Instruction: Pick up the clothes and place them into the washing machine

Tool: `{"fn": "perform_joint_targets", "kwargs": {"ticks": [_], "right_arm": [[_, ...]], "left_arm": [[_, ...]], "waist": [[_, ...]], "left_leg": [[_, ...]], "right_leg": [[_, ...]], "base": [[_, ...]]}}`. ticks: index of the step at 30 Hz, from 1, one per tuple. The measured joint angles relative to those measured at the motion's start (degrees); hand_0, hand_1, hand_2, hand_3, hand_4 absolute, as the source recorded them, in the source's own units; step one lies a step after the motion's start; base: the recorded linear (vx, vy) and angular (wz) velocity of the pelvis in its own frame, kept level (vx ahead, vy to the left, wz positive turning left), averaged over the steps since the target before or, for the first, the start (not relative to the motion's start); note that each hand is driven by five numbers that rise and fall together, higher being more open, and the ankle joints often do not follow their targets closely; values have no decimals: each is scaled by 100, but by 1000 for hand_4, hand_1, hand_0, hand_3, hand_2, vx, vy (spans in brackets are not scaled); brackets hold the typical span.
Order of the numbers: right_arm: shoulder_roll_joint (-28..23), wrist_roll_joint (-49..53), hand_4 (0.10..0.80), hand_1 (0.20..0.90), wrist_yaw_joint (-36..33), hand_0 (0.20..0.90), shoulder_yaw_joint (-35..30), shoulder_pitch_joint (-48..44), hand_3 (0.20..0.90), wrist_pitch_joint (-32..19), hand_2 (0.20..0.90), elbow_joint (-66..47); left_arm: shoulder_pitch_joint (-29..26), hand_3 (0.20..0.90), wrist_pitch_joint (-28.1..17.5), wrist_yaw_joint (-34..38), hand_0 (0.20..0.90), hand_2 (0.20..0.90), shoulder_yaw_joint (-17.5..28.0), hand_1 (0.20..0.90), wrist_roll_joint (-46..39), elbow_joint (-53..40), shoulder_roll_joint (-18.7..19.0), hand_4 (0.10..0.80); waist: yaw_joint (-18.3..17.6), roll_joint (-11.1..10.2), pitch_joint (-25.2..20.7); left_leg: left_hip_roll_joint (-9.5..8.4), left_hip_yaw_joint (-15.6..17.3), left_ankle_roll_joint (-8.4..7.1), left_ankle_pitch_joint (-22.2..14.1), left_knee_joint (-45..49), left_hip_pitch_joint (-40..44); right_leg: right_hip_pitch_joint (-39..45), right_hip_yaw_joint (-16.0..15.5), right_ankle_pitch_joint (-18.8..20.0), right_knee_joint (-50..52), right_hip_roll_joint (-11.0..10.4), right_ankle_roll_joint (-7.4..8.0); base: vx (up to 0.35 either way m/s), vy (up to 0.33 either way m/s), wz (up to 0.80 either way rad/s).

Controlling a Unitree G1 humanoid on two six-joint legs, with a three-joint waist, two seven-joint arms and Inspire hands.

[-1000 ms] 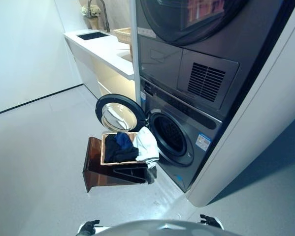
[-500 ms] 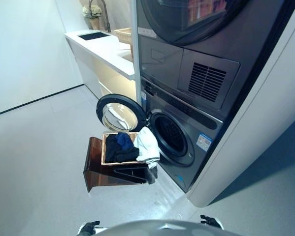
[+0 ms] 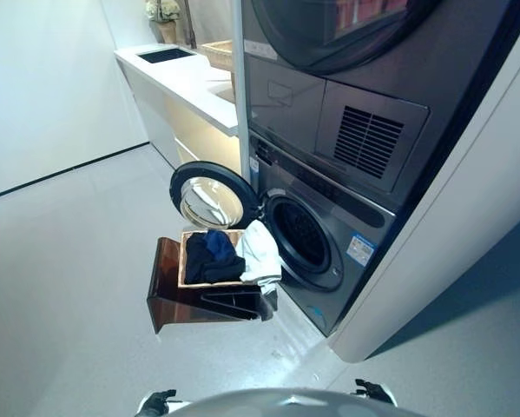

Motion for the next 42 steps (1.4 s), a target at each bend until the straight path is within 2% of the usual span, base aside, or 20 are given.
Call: {"fn": "perform_joint_targets", "kwargs": {"ticks": [7, 8, 9, 11, 13, 16, 18, 20, 22, 23, 25, 26, 27, 31, 33, 35, 36, 38, 40, 42], "right_arm": [[-107, -1, 800, 900, -158, 900, -11, -216, 900, 4, 900, 26], [-85, -1, 800, 900, -158, 900, -6, -310, 900, 3, 900, 31], [4, -2, 800, 900, -160, 900, -8, -505, 900, -8, 900, 40], [-16, -3, 800, 900, -221, 900, 5, -639, 900, -11, 900, 100], [-130, -2, 800, 900, -350, 900, 19, -767, 900, -10, 900, 277], [-324, 13, 800, 900, -514, 900, -53, -972, 900, -13, 900, 398], [-362, 130, 800, 900, -528, 900, -160, -928, 900, -14, 900, 487], [-332, 147, 800, 900, -559, 900, -215, -717, 900, -9, 900, 537], [-360, 194, 800, 900, -599, 900, -196, -725, 900, -16, 900, 550], [-437, 258, 800, 900, -603, 900, -243, -709, 900, 23, 900, 681], [-170, 381, 800, 900, -579, 900, -263, -440, 900, 193, 900, 672], [-59, 384, 800, 900, -572, 900, -261, -335, 900, 233, 900, 663], [84, 390, 800, 900, -569, 900, -267, -317, 900, 235, 900, 631], [174, 368, 800, 900, -457, 900, -191, -549, 900, 199, 900, 325], [184, 343, 800, 900, -458, 900, -144, -651, 900, 61, 900, 132], [271, 335, 800, 900, -444, 900, -11, -674, 900, -59, 900, -57], [289, 335, 800, 900, -444, 900, -17, -666, 900, -59, 900, -71], [300, 335, 800, 900, -446, 900, -73, -649, 900, -11, 900, -45], [346, 340, 800, 900, -447, 900, -249, -626, 900, -10, 900, -23], [462, 347, 800, 900, -447, 900, -472, -606, 900, -36, 900, -128]], "left_arm": [[-341, 900, -12, 31, 900, 900, 35, 900, -253, 0, -79, 800], [-373, 900, -34, 40, 900, 900, 84, 900, -302, 35, -64, 800], [-810, 900, -34, 61, 900, 900, 127, 900, -430, 49, 38, 800], [-1121, 900, -48, 153, 900, 900, 176, 900, -508, 18, 123, 800], [-1219, 900, -138, 189, 900, 900, 175, 900, -547, 18, 87, 800], [-1292, 900, -205, 320, 900, 900, 232, 900, -674, 83, -123, 800], [-1182, 900, -216, 333, 900, 900, 280, 900, -811, 80, -229, 800], [-1171, 900, -221, 327, 900, 900, 305, 900, -1039, 63, -283, 800], [-1219, 900, -218, 334, 900, 900, 347, 900, -1108, 114, -316, 800], [-1153, 900, -204, 363, 900, 900, 356, 900, -1115, 166, -394, 800], [-1116, 900, -223, 419, 900, 900, 277, 900, -1104, 61, -209, 800], [-1080, 900, -238, 431, 900, 900, 225, 900, -1101, 42, -140, 800], [-1124, 900, -257, 435, 900, 900, 218, 900, -1052, -7, 1, 800], [-1181, 900, -206, 416, 900, 900, 168, 900, -754, 6, 54, 800], [-1048, 900, -194, 378, 900, 900, 5, 900, -673, 17, 59, 800], [-891, 900, -120, 376, 900, 900, -10, 900, -637, 18, 133, 800], [-870, 900, -110, 374, 900, 900, -9, 900, -626, 17, 153, 800], [-842, 900, -92, 376, 900, 900, -45, 900, -620, 55, 180, 800], [-779, 900, -86, 388, 900, 900, -34, 900, -626, 169, 176, 800], [-674, 900, -103, 393, 900, 900, 0, 900, -626, 150, 219, 800]], "waist": [[0, 167, 384], [46, 140, 487], [48, -215, 878], [119, -453, 1115], [133, -617, 1212], [177, -513, 1283], [184, -316, 1200], [292, -296, 1147], [296, -291, 1024], [301, -139, 881], [248, -396, 750], [308, -536, 648], [376, -666, 631], [411, -465, 679], [366, -346, 780], [276, -327, 810], [270, -346, 808], [229, -402, 888], [119, -425, 958], [43, -536, 1022]], "left_leg": [[161, -29, -183, -215, 626, -444], [172, -67, -306, -298, 971, -652], [-68, -177, -637, -181, 2127, -1321], [-245, -265, -944, 258, 2991, -1926], [-186, 67, -788, 214, 2089, -2098], [-136, 88, -653, 421, 514, -2029], [325, -41, -739, 527, 237, -1891], [527, 38, -762, 502, 723, -1873], [393, 348, -589, 296, 1576, -1984], [401, 382, -215, 68, 1394, -1762], [111, 569, -25, -106, 1247, -1555], [-8, 649, 91, -59, 1276, -1527], [-179, 664, 177, -160, 1337, -1488], [-423, 646, 484, -307, 1286, -1248], [-443, 629, 620, -301, 917, -846], [-467, 662, 668, -212, 578, -581], [-486, 703, 696, -145, 487, -549], [-558, 789, 682, -113, 294, -369], [-583, 819, 599, -201, 194, -167], [-580, 819, 553, -337, 171, 81]], "right_leg": [[-300, 74, -182, 343, 213, -143], [-481, 76, -333, 652, 235, -200], [-782, 168, -580, 1125, 27, -282], [-683, 285, -583, 1022, -43, -377], [-593, 222, -562, 728, -139, -474], [-296, 417, -660, 19, -59, -491], [-201, 387, -483, 12, 193, -509], [-199, 309, -474, 72, 208, -497], [-199, 246, -582, 95, -71, -327], [-264, 213, -666, 266, -133, -239], [-268, 210, -983, 1088, -414, -139], [-292, 213, -1175, 1173, -562, 3], [-293, 230, -1143, 1349, -699, 378], [-1005, 334, -996, 3106, -815, 242], [-1474, 387, -967, 4011, -829, 267], [-1654, 228, -1223, 3235, -592, 120], [-1672, 125, -1213, 2894, -558, 141], [-1634, 111, -910, 1661, -514, 294], [-1713, 320, -253, 714, -502, 376], [-1838, 152, -69, 1085, -590, 309]], "base": [[-17, -90, 4], [-2, -71, 21], [2, -33, 27], [155, 33, 40], [305, 131, 23], [192, 131, -18], [258, 264, -32], [326, 379, -55], [425, 425, -65], [300, 263, -40], [348, 332, 15], [278, 298, 37], [247, 305, 21], [223, 274, 19], [272, 95, -1], [273, -37, 19], [259, -75, 31], [284, -111, 28], [266, -156, 11], [195, -184, 17]]}}
